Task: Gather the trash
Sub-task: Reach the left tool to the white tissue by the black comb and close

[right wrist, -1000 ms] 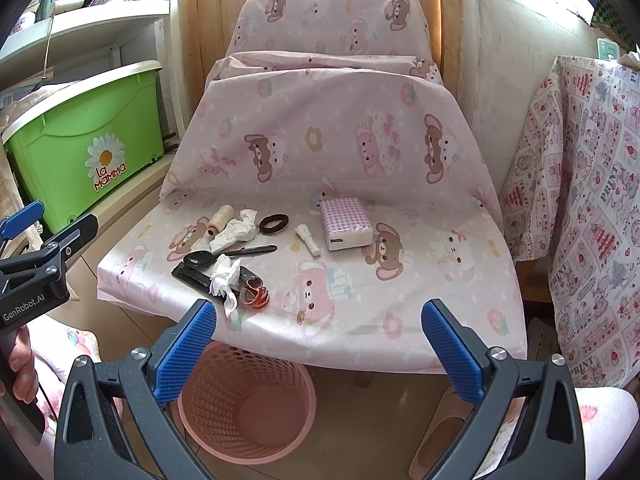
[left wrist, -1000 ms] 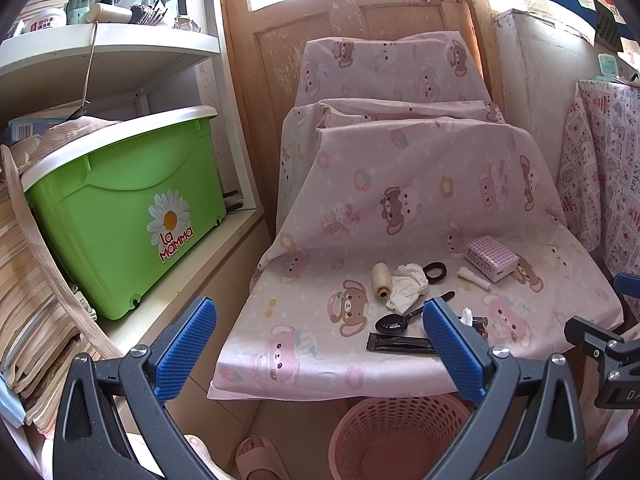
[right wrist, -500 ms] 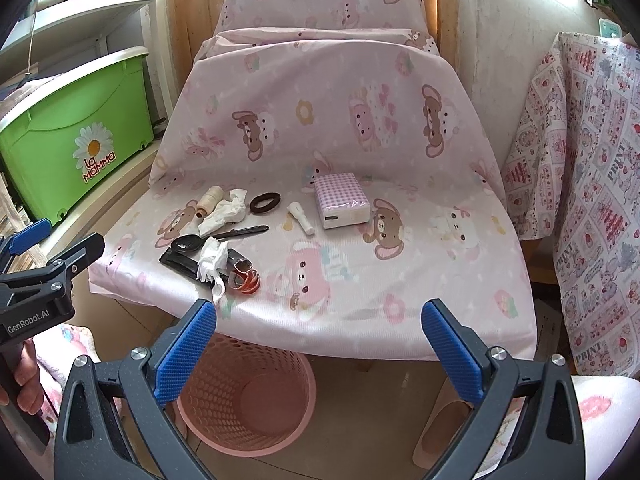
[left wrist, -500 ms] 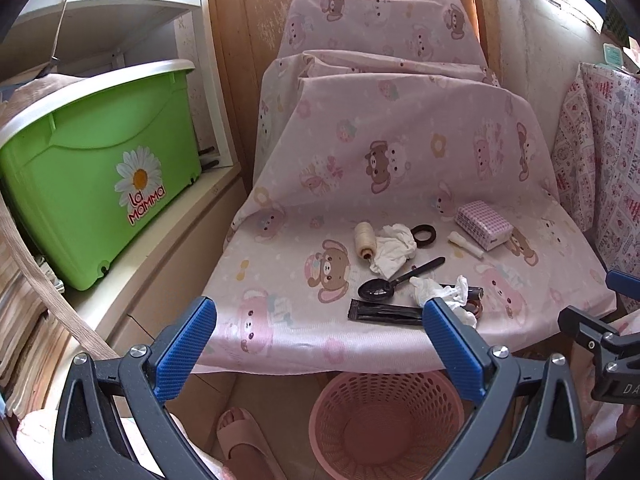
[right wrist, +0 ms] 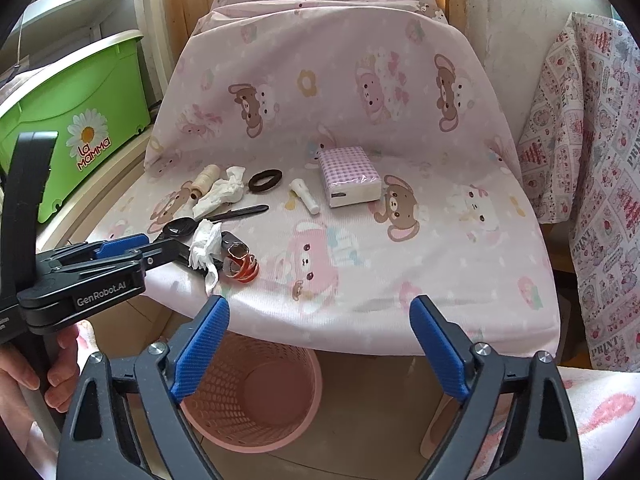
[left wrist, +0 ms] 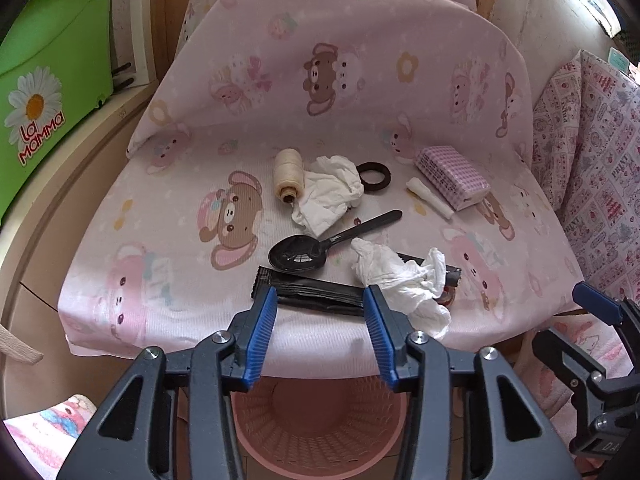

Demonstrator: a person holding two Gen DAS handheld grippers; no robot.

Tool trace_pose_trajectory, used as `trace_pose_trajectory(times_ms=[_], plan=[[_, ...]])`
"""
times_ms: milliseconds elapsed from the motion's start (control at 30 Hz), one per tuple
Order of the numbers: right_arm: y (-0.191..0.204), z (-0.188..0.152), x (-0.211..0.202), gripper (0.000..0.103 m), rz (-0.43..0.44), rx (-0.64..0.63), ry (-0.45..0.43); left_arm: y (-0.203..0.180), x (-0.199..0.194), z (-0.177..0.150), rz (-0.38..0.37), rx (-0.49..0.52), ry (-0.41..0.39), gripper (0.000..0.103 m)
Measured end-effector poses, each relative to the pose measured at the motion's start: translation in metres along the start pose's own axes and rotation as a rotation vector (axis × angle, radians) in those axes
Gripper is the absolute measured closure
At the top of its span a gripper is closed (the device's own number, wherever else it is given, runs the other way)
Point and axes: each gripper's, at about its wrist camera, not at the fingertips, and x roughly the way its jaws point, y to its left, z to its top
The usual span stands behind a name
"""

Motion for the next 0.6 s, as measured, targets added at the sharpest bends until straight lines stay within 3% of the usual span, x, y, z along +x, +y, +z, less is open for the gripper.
trace_pose_trajectory(times_ms=[100,167,200,267,400,600], plan=[[0.0,0.004,0.006,0.022,0.039,0.012,0.005,0.004,0.007,0.0,0.013,-0.021,0.017,0.055],[0.002,0.008,0.011,0.031,0.09,0.02,0.007,0.006,0.008,0.001,0.047,-0.018,0.008,0.034],[0.003,0.011,0.015,0.033,0.113,0.024,0.007,0.007,0.007,0.001,0.064,-0.021,0.0,0.031],[0.007,0.017,0.021,0.044,0.163,0.033,0.006,0.01,0.008,0.001,0.066,-0.025,0.001,0.03],[0.015,0.028,0.035,0.057,0.263,0.027,0.03,0.013,0.013,0.0,0.08,-0.036,0.013,0.03],[0.029,0.039,0.055,0.069,0.288,0.03,0.057,0.018,0.002,0.003,0.095,-0.053,-0.023,0.03]])
